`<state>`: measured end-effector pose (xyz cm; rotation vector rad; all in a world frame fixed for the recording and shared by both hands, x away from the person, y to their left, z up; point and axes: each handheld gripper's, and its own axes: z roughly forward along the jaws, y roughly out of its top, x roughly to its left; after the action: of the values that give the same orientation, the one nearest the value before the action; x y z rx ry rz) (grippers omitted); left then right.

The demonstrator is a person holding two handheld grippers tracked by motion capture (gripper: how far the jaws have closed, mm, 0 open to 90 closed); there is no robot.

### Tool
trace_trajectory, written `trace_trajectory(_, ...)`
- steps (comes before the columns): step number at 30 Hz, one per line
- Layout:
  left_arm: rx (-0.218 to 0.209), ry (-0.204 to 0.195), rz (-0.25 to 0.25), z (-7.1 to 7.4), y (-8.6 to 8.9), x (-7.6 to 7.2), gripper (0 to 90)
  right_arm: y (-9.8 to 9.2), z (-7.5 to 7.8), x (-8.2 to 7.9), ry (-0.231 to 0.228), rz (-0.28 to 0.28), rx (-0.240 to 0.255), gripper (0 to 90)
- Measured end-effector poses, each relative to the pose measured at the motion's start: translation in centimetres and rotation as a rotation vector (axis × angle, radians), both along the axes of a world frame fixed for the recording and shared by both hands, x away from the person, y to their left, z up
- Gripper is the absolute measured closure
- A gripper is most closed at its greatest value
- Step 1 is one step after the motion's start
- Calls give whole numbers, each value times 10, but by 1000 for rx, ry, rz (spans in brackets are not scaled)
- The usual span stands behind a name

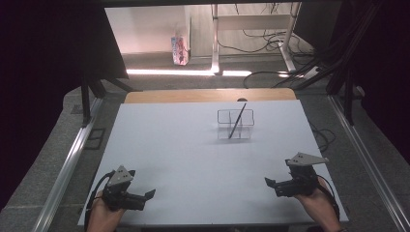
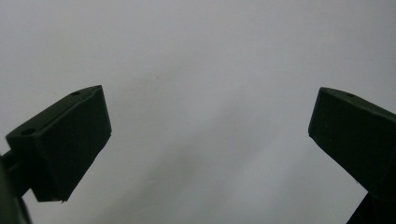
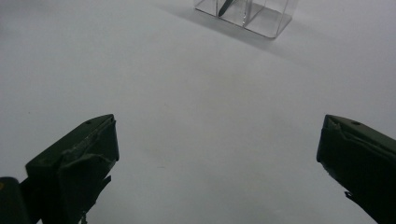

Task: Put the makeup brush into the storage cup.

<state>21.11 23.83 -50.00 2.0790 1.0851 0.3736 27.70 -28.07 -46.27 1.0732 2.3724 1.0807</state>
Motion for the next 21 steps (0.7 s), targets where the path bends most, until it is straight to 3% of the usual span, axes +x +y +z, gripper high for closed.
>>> trace_trajectory(21,8,4,1,0,0,0,1,-20,-8,-13,20,-31,-47,0)
